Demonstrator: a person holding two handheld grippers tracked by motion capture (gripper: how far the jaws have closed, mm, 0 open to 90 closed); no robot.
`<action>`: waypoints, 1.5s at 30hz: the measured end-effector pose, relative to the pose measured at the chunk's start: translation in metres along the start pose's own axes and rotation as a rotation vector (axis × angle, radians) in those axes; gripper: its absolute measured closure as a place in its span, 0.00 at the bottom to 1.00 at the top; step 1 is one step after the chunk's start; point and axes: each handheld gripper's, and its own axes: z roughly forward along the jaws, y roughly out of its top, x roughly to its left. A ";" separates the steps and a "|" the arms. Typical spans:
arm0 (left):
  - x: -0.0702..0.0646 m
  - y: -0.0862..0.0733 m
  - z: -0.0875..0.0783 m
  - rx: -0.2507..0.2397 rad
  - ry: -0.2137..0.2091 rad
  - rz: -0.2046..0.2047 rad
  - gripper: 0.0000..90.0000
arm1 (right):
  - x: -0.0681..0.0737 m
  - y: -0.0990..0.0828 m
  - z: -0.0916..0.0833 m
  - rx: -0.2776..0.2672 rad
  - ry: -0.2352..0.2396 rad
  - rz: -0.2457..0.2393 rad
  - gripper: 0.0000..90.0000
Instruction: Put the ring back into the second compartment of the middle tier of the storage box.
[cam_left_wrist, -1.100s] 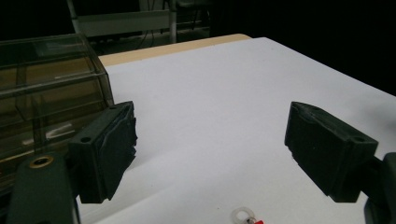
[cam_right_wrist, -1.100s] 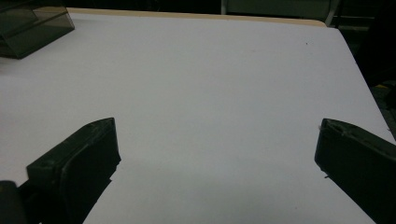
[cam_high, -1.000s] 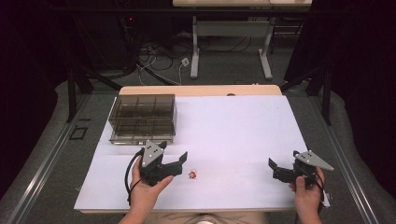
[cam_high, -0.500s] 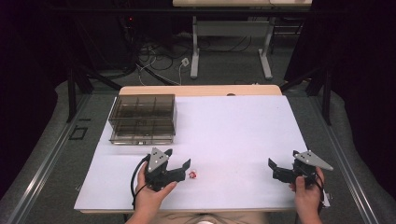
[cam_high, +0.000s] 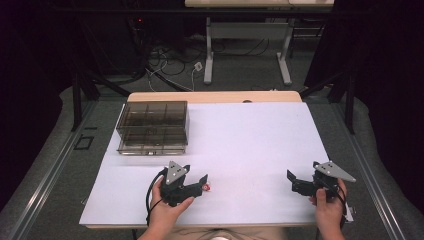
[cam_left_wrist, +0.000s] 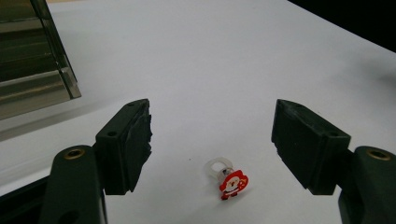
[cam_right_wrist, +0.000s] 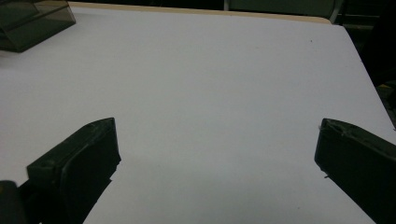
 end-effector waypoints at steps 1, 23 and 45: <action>0.000 0.000 0.001 0.014 -0.001 0.002 0.32 | 0.000 0.000 0.000 -0.001 0.001 -0.001 0.00; -0.004 -0.008 0.015 0.073 -0.020 0.005 0.36 | 0.001 -0.002 0.004 0.005 0.012 0.004 0.00; -0.010 -0.018 0.030 0.158 -0.032 0.023 0.47 | 0.000 -0.002 0.005 0.018 0.015 0.000 0.00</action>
